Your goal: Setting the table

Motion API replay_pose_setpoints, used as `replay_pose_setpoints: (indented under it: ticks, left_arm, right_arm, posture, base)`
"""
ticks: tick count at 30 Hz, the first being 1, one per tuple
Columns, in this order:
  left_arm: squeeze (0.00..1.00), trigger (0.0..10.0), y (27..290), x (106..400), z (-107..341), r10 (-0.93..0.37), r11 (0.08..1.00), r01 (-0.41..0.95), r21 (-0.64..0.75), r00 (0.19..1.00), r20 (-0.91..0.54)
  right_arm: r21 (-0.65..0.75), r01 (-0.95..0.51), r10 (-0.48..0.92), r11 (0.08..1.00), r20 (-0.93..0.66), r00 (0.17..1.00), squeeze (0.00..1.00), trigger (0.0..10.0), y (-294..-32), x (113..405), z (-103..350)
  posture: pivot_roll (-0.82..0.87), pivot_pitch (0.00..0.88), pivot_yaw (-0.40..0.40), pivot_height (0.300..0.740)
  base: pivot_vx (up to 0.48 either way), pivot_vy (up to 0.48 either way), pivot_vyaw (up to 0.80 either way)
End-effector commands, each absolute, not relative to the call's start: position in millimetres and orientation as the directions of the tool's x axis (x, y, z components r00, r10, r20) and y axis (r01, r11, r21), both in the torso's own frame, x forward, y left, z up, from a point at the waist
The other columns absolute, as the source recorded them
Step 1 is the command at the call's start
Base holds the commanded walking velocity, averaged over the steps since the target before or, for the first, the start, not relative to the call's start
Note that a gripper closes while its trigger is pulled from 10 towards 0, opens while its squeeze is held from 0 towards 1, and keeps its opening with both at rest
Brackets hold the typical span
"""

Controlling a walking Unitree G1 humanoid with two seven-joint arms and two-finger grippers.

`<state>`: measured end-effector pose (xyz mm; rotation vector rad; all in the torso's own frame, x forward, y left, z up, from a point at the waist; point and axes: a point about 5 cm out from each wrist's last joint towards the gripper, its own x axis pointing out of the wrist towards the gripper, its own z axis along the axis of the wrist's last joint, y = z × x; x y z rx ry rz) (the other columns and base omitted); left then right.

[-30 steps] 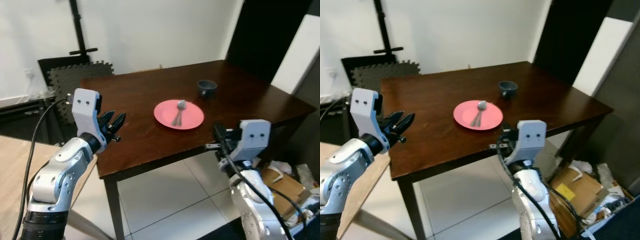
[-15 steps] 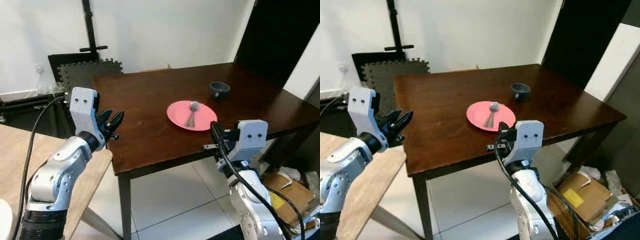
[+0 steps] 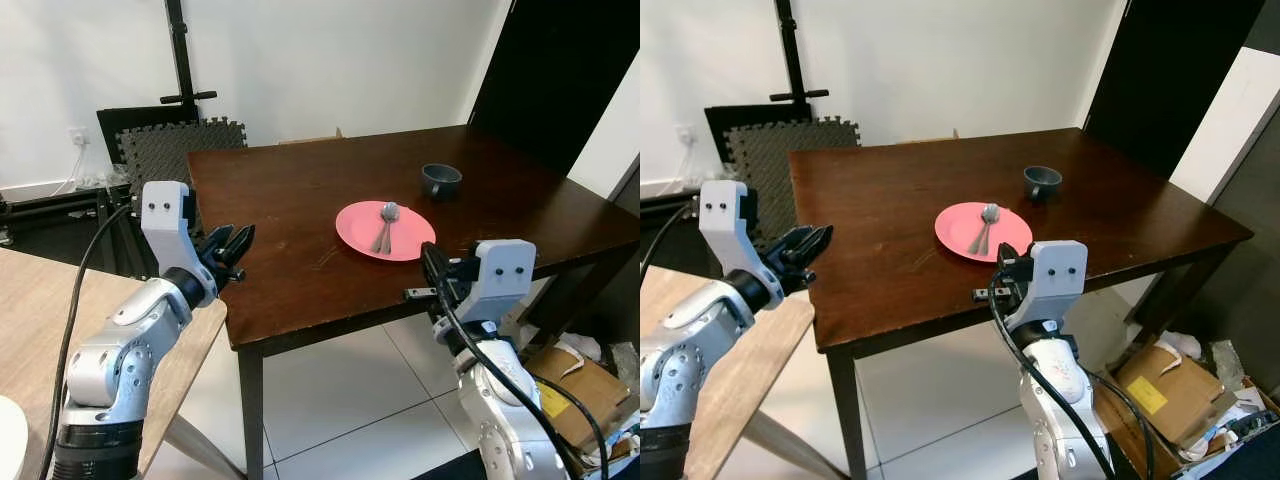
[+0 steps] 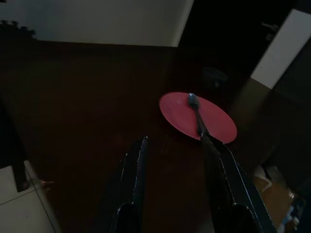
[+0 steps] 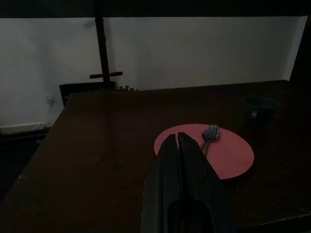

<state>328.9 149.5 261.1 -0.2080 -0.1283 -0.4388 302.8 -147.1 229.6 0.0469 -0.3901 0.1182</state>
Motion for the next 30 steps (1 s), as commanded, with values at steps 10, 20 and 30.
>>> replay_pose_setpoints:
  ticks: [10,20,30]
  left_arm:
    - [0.00,10.0,125.0,310.5,224.7,-0.524,0.841,0.524,-0.135,0.851,0.044]
    - [0.00,10.0,115.8,304.7,223.4,-0.565,0.818,0.565,-0.105,0.824,0.037]
    - [0.00,10.0,114.1,307.4,222.1,-0.532,0.841,0.533,-0.087,0.846,0.043]
  right_arm:
    - [-0.001,-0.092,0.085,0.996,0.378,0.922,0.00,10.0,-154.3,305.8,230.8]
    - [-0.002,-0.088,0.082,0.996,0.378,0.922,0.00,10.0,-154.2,305.8,230.4]
    - [0.002,-0.087,0.080,0.996,0.376,0.923,0.00,10.0,-154.3,305.7,228.8]
  posture:
    - [0.01,0.047,-0.026,0.740]
    - [0.01,0.048,-0.023,0.740]
    - [0.01,0.048,-0.018,0.740]
  base:
    - [0.000,0.000,0.00]
    - [0.000,0.000,0.00]
    - [0.000,0.000,0.00]
